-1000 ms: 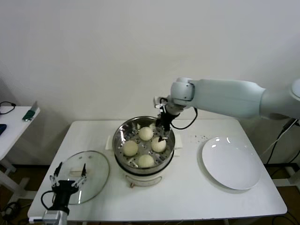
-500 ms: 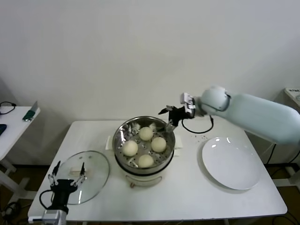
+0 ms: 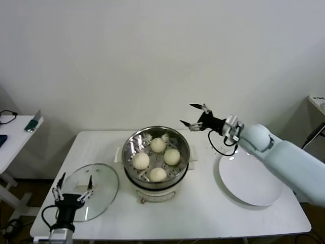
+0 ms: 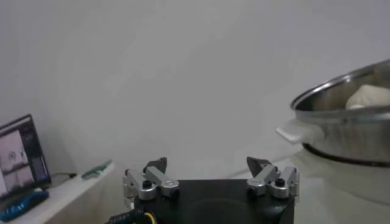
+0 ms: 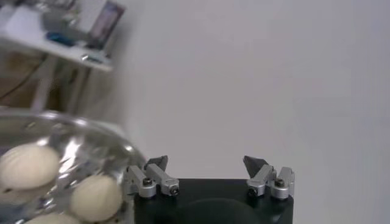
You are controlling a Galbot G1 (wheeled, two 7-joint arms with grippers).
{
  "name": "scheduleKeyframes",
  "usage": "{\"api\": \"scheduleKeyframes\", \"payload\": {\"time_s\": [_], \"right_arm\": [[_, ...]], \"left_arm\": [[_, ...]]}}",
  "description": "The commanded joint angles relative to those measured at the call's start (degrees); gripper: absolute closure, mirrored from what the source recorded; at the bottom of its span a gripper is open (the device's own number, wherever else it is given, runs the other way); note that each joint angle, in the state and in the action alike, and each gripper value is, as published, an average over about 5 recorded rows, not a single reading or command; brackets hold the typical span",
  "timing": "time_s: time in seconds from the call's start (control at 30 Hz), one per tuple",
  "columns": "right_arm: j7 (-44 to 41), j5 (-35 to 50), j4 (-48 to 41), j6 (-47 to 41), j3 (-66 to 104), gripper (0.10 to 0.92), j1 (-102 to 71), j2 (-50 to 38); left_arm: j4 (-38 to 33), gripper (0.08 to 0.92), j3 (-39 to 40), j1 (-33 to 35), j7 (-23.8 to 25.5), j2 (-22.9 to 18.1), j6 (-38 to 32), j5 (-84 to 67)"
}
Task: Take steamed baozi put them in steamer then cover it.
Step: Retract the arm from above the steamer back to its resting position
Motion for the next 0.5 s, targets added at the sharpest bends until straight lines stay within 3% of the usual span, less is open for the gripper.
{"api": "scheduleKeyframes", "payload": {"time_s": [0.03, 0.27, 0.5], "right_arm": [[10.1, -8.9, 6.6, 5.5, 37.1, 0.203, -35.3, 3.9], [11.5, -12.0, 10.6, 2.6, 53.5, 0.203, -50.0, 12.8], [10.1, -12.4, 14.6, 0.7, 61.3, 0.203, -59.0, 18.5]], "left_arm": [[-0.9, 0.177, -0.8, 0.3, -0.6, 0.9, 4.7, 31.4], [-1.6, 0.177, -0.5, 0.8, 4.6, 3.4, 8.2, 60.3], [2.8, 0.177, 3.7, -0.3, 5.1, 4.7, 11.9, 71.1]]}}
